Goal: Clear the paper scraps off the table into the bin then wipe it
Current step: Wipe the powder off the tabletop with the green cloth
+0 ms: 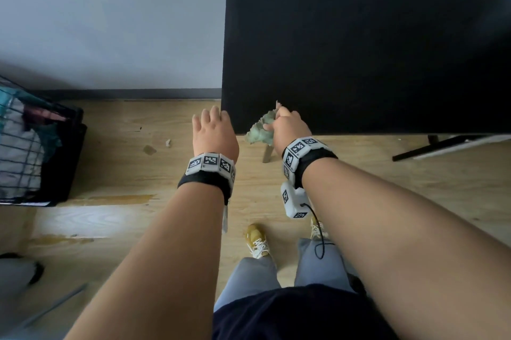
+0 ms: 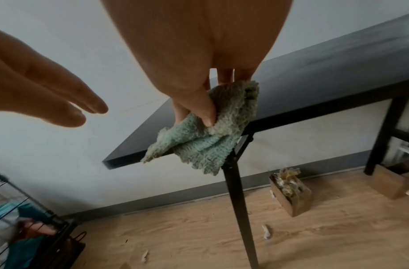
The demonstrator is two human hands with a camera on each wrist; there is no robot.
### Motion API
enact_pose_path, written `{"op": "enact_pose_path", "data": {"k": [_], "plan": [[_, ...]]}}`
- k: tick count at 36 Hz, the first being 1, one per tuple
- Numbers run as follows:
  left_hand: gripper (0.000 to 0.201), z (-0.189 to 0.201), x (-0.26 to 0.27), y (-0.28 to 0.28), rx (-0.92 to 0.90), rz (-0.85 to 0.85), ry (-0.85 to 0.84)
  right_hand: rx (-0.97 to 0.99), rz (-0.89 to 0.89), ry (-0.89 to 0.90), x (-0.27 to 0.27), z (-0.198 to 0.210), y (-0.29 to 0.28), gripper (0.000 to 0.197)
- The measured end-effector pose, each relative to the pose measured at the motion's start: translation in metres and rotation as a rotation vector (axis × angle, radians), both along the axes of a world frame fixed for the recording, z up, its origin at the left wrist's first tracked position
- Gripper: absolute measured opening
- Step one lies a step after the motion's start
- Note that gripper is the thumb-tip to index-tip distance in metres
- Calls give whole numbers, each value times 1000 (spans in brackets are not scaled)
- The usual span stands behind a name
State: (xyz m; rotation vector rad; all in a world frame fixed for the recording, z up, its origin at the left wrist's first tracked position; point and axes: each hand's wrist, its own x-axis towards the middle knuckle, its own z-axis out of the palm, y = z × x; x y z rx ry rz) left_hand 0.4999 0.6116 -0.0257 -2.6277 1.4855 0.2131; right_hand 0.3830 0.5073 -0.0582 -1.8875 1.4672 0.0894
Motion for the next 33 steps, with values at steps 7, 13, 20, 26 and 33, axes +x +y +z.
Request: {"op": "enact_pose_path", "data": {"k": [7, 13, 20, 26, 33], "plan": [[52, 4, -42, -37, 2, -58, 16, -40, -70, 49, -58, 7, -31, 57], [51, 5, -93, -74, 14, -76, 39, -58, -89, 86, -122, 16, -64, 48], [51, 0, -167, -120, 25, -121, 76, -93, -50, 162, -204, 20, -106, 50], [54, -3, -222, -160, 26, -148, 117, -85, -68, 146, -260, 20, -137, 42], [49, -3, -274, -195, 2, -183, 105, -83, -164, 160, -323, 25, -169, 47]]}}
